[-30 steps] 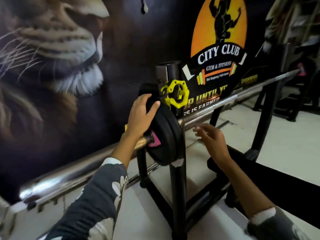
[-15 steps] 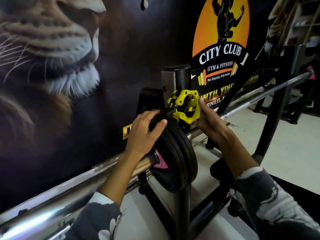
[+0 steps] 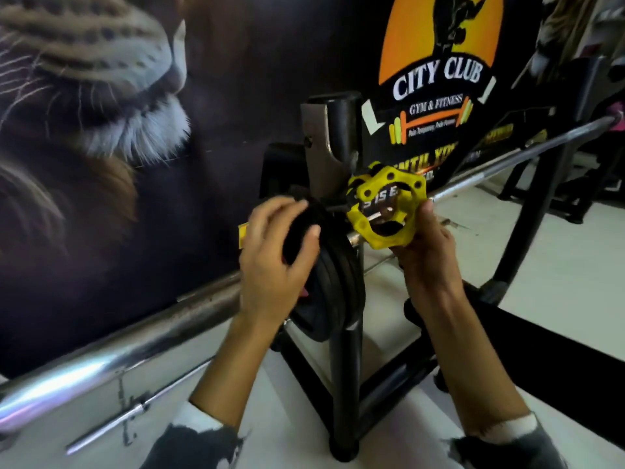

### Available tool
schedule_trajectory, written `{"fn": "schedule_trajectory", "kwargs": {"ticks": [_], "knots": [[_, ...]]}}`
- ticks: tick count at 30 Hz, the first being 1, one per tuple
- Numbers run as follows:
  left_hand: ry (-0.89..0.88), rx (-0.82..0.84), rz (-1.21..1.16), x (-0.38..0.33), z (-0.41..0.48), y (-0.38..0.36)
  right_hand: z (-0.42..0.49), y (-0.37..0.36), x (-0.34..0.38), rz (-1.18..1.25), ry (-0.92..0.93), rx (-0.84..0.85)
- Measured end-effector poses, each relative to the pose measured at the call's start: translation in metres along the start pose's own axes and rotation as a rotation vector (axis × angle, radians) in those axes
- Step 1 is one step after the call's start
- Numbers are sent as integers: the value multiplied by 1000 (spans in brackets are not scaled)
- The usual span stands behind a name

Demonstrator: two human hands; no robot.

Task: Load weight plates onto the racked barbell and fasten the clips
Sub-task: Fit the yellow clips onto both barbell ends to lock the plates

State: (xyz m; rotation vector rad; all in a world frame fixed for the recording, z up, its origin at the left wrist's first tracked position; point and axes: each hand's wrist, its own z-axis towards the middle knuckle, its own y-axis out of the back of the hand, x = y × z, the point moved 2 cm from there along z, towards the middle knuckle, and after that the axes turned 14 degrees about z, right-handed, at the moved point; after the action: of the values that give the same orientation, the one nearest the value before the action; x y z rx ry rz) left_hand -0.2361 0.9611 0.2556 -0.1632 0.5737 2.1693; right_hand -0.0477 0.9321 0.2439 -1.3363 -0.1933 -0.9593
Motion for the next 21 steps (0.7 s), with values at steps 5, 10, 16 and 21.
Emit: {"fn": "schedule_trajectory", "kwargs": {"ticks": [5, 10, 16, 21], "knots": [[18, 192, -199, -42, -40, -1, -44, 16, -7, 39, 99, -114], [299, 603, -704, -51, -40, -6, -85, 4, -7, -20, 230, -254], [484, 872, -1160, -36, -71, 9, -159, -14, -41, 30, 338, -428], [429, 1037, -1244, -24, -101, 52, -237, -35, -45, -386, 350, -614]]}}
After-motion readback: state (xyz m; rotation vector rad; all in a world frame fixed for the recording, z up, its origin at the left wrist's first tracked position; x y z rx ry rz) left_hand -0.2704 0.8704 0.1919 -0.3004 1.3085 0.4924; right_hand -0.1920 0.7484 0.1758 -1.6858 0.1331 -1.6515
